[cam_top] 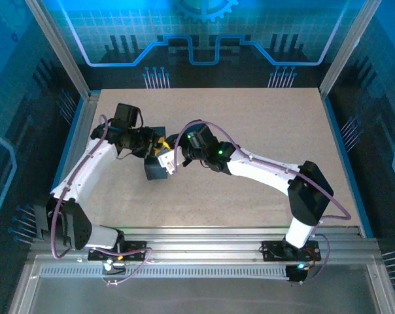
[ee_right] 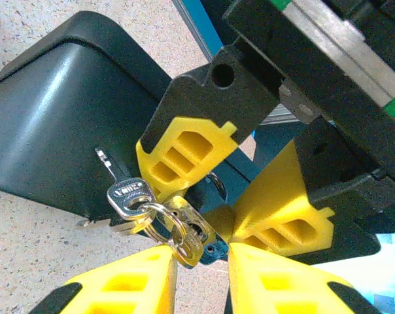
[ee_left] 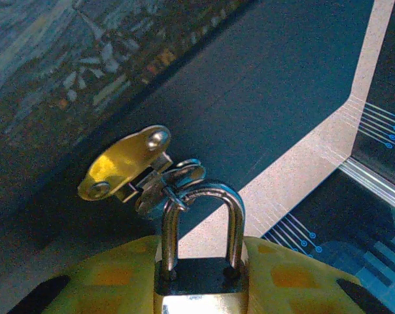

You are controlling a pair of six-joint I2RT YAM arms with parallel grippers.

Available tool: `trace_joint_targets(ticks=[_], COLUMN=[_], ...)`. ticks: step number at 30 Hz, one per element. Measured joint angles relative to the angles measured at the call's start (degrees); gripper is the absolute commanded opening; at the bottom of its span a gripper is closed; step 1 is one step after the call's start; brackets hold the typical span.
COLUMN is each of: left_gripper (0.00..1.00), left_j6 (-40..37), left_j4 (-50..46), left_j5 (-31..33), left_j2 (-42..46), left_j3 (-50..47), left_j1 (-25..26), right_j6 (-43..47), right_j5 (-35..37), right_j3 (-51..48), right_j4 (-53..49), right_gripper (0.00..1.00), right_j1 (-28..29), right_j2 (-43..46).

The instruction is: Unlock a padlock with a key

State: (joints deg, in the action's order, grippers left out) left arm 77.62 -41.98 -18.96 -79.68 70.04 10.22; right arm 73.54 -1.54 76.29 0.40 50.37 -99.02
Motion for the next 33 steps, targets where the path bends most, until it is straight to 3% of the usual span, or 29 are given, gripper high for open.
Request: trace_joint_targets(ticks=[17, 33], left_gripper=[0.0, 0.0], left_j6=[0.17, 1.92], left_j4=[-1.07, -1.42], left_j5=[0.94, 5.38], left_j2=[0.0, -0.59], left_j3=[0.0, 0.0], left_j1=[-0.33, -0.2], right_j6=[-1.55, -16.39], right_j5=[0.74, 6.12], right_j3=[1.2, 2.4], right_j4=[-1.9, 0.02], right_gripper=[0.07, 0.01], right_j1=[0.76, 2.82], right_j2=[-1.09, -3.82])
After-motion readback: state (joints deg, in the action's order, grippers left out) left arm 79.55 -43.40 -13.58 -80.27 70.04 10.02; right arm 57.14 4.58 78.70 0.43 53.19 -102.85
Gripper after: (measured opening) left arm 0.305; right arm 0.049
